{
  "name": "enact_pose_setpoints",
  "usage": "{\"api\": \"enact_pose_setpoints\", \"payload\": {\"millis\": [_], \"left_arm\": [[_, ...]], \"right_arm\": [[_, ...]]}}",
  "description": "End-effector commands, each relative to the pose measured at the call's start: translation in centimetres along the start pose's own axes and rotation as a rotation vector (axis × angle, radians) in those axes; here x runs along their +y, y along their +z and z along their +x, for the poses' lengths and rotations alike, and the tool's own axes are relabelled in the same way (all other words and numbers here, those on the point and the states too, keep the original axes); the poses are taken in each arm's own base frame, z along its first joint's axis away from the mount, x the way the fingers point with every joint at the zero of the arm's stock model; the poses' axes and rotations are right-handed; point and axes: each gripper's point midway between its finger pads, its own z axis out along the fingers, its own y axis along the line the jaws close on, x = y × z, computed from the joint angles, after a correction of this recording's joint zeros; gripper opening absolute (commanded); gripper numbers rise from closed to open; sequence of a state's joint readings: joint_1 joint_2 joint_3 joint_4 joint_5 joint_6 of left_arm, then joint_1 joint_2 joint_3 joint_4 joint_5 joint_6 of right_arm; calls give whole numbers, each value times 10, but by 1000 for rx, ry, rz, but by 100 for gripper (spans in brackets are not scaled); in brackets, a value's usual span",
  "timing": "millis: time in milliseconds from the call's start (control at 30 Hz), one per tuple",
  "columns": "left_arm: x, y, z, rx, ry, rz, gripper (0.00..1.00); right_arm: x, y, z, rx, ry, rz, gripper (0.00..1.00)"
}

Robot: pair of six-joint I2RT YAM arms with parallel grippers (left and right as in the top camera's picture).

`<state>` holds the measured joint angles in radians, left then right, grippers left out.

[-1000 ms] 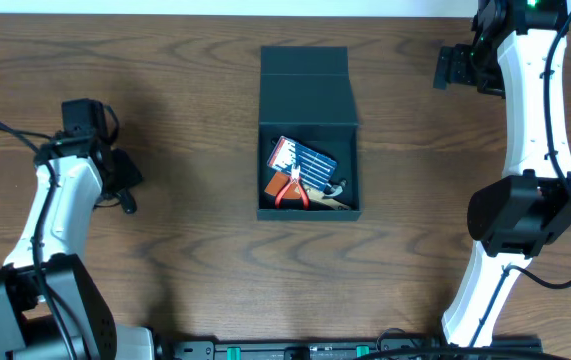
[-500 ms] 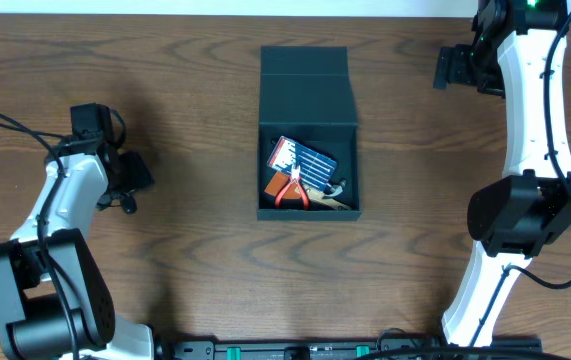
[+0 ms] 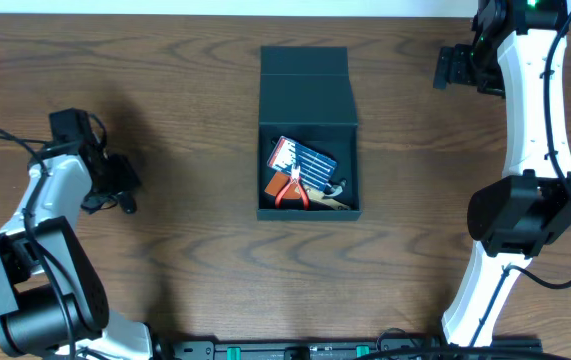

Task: Pack container

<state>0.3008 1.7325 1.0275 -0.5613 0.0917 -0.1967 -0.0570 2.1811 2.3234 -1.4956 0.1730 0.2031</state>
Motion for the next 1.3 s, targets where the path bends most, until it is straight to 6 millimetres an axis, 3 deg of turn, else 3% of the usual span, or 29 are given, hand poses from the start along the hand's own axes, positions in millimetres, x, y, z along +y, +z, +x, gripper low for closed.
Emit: {"api": "enact_pose_setpoints", "payload": {"millis": [0,567,833,1267], "left_arm": [[3,10,8,40,25,20,67],[0,26,14,78,65,42,67],[4,36,28,91,68,40,67],[6,36,31,101,66,30,67]], "right_arm": [[-1,-17,-5,-46,22,-8,99],[-1,-17,-5,-46,21,-8,99],[-1,-17,-4,-45,22,-8,99],[-1,-17,-5,-46,21,-8,99]]}}
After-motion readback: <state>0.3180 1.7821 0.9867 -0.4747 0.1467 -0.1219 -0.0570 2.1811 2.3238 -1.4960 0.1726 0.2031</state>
